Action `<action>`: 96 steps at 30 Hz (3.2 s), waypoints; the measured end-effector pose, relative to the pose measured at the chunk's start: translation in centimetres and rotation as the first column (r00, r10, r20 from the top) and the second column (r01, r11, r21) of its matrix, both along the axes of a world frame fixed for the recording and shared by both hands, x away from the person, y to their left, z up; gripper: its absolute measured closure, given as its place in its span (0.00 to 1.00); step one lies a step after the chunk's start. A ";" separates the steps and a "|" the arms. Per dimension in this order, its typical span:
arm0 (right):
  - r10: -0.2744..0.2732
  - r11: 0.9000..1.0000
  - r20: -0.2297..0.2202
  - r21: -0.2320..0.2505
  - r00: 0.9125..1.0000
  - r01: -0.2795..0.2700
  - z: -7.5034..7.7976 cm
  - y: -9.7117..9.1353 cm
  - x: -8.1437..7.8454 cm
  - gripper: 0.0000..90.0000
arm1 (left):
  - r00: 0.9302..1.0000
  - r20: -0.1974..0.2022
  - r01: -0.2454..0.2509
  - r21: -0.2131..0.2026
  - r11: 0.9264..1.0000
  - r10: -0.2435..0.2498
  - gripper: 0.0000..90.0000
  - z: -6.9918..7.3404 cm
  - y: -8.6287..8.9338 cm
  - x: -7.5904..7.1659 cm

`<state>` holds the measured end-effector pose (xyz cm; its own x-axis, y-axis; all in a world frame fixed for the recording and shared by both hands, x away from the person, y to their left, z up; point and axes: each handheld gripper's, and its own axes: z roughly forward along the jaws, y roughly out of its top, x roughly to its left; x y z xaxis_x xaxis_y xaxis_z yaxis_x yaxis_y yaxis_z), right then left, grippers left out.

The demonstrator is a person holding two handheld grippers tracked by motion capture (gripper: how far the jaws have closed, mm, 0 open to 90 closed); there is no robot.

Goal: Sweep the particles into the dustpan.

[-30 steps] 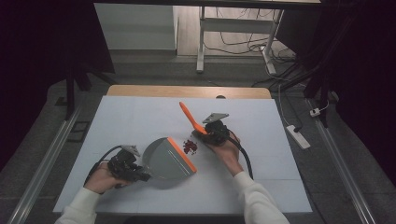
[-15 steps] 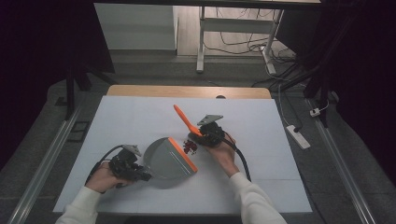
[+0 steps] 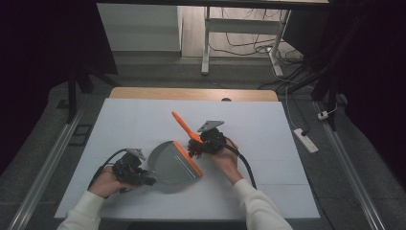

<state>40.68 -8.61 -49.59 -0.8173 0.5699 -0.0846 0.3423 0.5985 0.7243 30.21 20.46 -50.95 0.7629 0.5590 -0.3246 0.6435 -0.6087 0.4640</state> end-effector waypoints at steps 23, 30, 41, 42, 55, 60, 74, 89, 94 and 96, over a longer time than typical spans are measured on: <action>-0.071 0.996 0.034 0.064 0.997 0.069 1.3 -2.4 1.5 0.78 | 1.000 -0.003 -0.002 -0.003 1.000 0.002 0.68 -0.1 -0.2 0.0; -0.039 0.998 0.021 0.041 0.999 0.038 0.5 -0.8 1.8 0.78 | 1.000 -0.004 -0.001 -0.002 1.000 0.001 0.68 -0.2 -0.3 0.0; 0.069 0.998 0.029 -0.018 0.997 -0.068 -0.2 2.7 0.3 0.78 | 1.000 -0.004 -0.003 -0.003 1.000 0.003 0.68 -0.2 -0.3 0.0; 0.071 0.997 0.029 -0.020 0.997 -0.071 -0.2 2.8 0.1 0.78 | 1.000 -0.004 -0.003 -0.002 1.000 0.003 0.68 -0.2 -0.3 0.0; 0.166 0.986 0.012 0.015 0.986 -0.166 0.3 3.6 -0.7 0.78 | 1.000 -0.004 -0.002 -0.001 1.000 0.002 0.68 -0.3 -0.3 0.0; 0.191 0.980 0.013 0.061 0.982 -0.191 1.3 3.5 -1.2 0.78 | 1.000 -0.003 -0.004 -0.002 1.000 0.004 0.68 -0.3 -0.4 0.0; 0.052 0.993 0.014 0.105 0.999 -0.054 2.5 0.8 -0.1 0.78 | 1.000 -0.002 0.001 0.007 1.000 -0.001 0.68 -0.4 -0.4 0.0; -0.019 0.999 -0.013 0.038 1.000 0.019 0.6 -0.3 1.0 0.78 | 1.000 0.004 0.003 0.008 1.000 -0.003 0.68 -0.4 -0.4 -0.1; -0.024 0.999 -0.018 0.025 1.000 0.025 0.4 -0.5 0.8 0.78 | 1.000 0.002 0.003 0.007 1.000 -0.003 0.68 -0.4 -0.4 0.0; -0.024 0.999 -0.029 0.021 0.999 0.025 0.3 -0.6 0.7 0.78 | 1.000 0.003 0.003 0.007 1.000 -0.003 0.68 -0.4 -0.4 -0.1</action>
<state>41.38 -9.19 -49.32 -0.8051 0.5912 -0.0489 0.3773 0.5739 0.7268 30.15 20.06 -51.37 0.7658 0.5587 -0.3185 0.6401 -0.6138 0.4622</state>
